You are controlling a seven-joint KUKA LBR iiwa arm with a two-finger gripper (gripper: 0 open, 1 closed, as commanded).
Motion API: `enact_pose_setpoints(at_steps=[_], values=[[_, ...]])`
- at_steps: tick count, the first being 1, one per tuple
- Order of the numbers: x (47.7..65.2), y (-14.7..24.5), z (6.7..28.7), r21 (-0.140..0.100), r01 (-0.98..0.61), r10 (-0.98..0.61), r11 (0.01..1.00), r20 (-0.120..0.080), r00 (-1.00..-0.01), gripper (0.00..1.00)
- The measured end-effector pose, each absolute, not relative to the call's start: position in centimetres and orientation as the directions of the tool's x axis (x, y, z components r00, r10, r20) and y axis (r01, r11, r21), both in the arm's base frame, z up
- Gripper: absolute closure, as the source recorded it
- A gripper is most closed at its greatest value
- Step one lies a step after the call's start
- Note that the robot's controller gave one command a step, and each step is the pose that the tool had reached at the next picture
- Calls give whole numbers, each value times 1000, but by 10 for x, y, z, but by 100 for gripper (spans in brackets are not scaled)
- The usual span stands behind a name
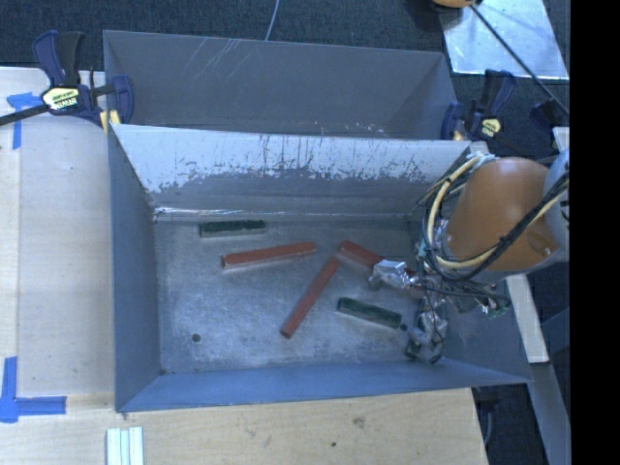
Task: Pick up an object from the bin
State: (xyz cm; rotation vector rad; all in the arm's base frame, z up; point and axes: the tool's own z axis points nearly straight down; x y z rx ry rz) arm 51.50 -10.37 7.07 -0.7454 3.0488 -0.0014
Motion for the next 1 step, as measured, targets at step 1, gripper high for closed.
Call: enact_pose_setpoints(at_steps=[1], values=[[509, -85, 70, -4, -384, -384, 923, -3, -923, 0]])
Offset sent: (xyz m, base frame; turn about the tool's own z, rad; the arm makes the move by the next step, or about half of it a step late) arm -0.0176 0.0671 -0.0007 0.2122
